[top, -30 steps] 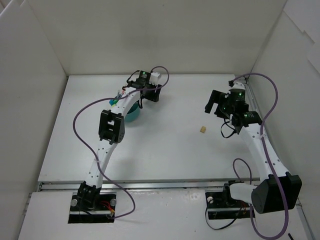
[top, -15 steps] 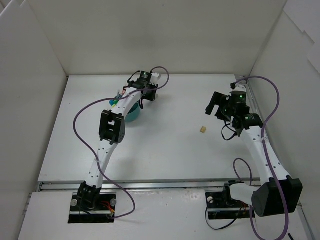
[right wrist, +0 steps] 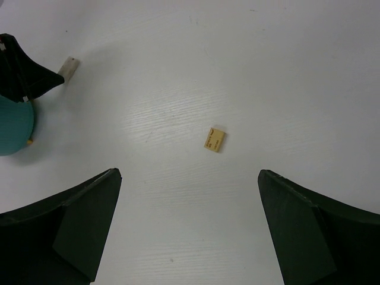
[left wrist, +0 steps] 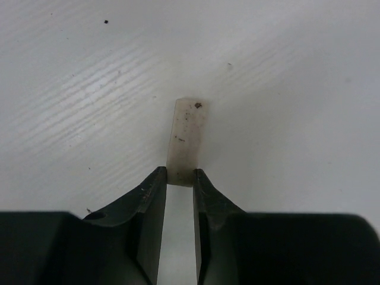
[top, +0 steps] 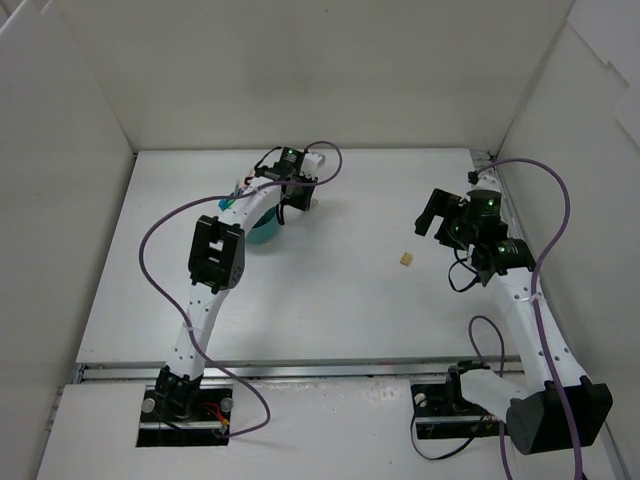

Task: Sort the stationery into containers
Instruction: Pick up the stationery from the center of the board, then place the stationery in the storage box.

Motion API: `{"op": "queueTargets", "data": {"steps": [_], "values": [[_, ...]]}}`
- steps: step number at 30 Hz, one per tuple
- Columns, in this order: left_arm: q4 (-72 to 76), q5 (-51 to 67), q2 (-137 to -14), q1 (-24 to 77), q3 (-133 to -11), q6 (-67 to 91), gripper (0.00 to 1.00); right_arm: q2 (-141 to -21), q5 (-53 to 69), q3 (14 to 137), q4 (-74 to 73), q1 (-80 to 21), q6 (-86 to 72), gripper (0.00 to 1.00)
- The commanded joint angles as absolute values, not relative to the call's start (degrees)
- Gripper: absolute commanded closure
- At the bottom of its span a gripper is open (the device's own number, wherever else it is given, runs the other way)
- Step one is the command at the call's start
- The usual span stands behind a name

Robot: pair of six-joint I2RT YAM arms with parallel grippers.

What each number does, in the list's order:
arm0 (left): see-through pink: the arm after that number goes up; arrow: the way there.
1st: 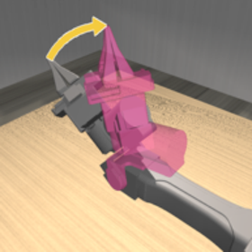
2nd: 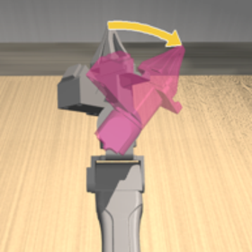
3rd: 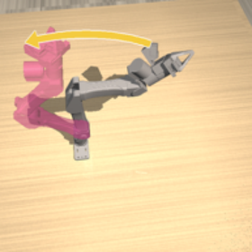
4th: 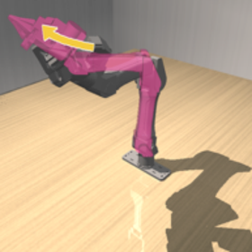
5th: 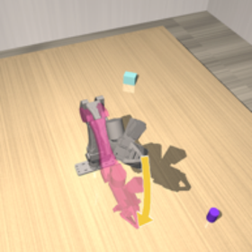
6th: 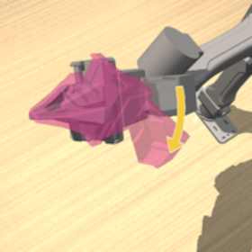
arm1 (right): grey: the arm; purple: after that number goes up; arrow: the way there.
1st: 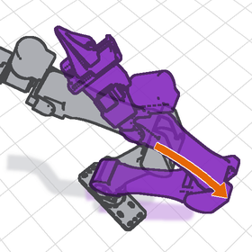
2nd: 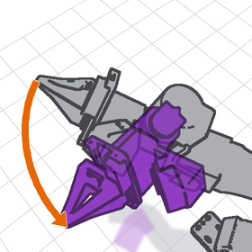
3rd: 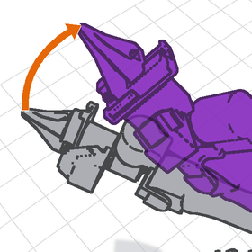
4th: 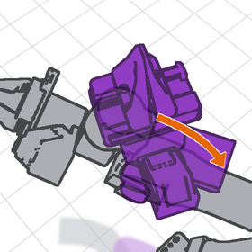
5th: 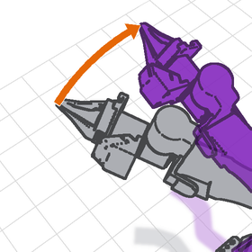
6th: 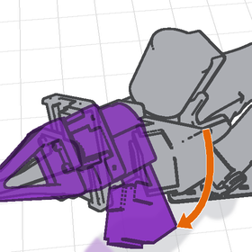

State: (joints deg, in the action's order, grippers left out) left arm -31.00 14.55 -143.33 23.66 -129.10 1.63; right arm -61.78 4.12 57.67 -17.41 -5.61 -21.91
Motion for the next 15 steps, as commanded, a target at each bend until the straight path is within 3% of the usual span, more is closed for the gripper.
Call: {"op": "queueTargets", "data": {"steps": [1, 7, 15], "values": [[-27.16, 18.72, -129.83, 24.52, -125.88, 0.26, 1.0, -61.17, 5.62, 58.53, -15.73, -5.1, -20.3, 0.02], [-23.2, 18.9, -116.38, 26.36, -114.29, 0.79, 1.0, -59.86, 6.86, 57.92, -15.64, -5.1, -18.72, 0.02], [-24.87, 5.02, -99.86, 26.37, -95.93, 5.45, 1.0, -56.43, 6.15, 55.9, -15.73, -5.1, -17.76, 0.02]]}}
